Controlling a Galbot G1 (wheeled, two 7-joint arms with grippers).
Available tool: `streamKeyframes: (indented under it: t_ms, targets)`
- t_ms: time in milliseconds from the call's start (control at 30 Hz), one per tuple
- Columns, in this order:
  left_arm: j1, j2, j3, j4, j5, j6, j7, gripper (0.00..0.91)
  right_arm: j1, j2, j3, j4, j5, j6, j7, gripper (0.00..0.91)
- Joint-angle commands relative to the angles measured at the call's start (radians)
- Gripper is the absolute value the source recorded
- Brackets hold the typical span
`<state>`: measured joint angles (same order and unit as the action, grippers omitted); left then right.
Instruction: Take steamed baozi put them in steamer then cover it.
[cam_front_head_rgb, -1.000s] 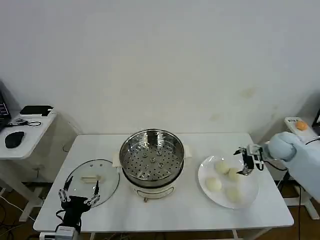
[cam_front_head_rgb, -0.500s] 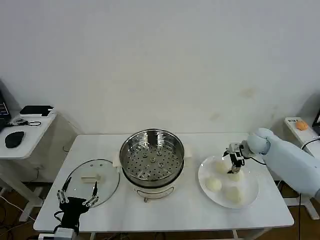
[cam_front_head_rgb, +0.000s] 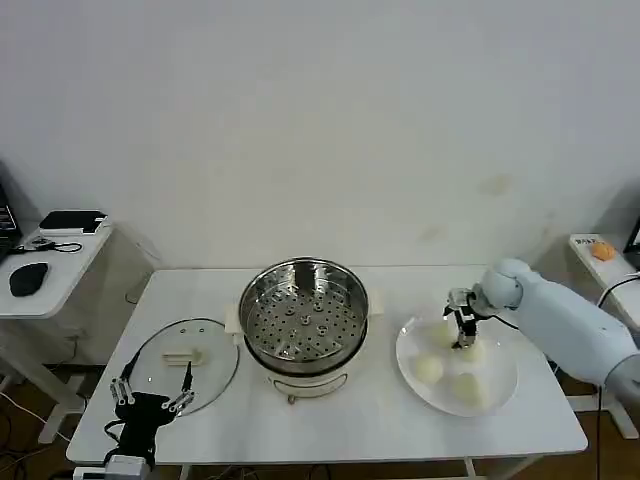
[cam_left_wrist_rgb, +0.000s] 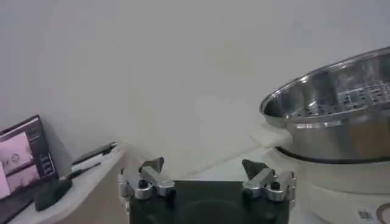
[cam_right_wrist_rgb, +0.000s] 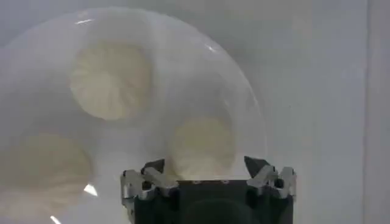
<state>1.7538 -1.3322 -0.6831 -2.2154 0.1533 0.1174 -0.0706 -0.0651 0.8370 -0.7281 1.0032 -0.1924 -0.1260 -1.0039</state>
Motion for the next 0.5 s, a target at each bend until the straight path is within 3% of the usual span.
streamKeyframes:
  t_ms: [33, 500]
  targets:
    - [0.001, 0.001, 0.000, -0.001, 0.000, 0.001, 0.000, 0.907, 0.008, 0.015, -0.011, -0.017, -0.003, -0.002, 0.001, 0.675]
    - [0.009, 0.002, -0.009, -0.006, -0.004, 0.001, 0.003, 0.907, 0.157, -0.091, -0.070, 0.136, 0.068, -0.009, -0.025, 0.675]
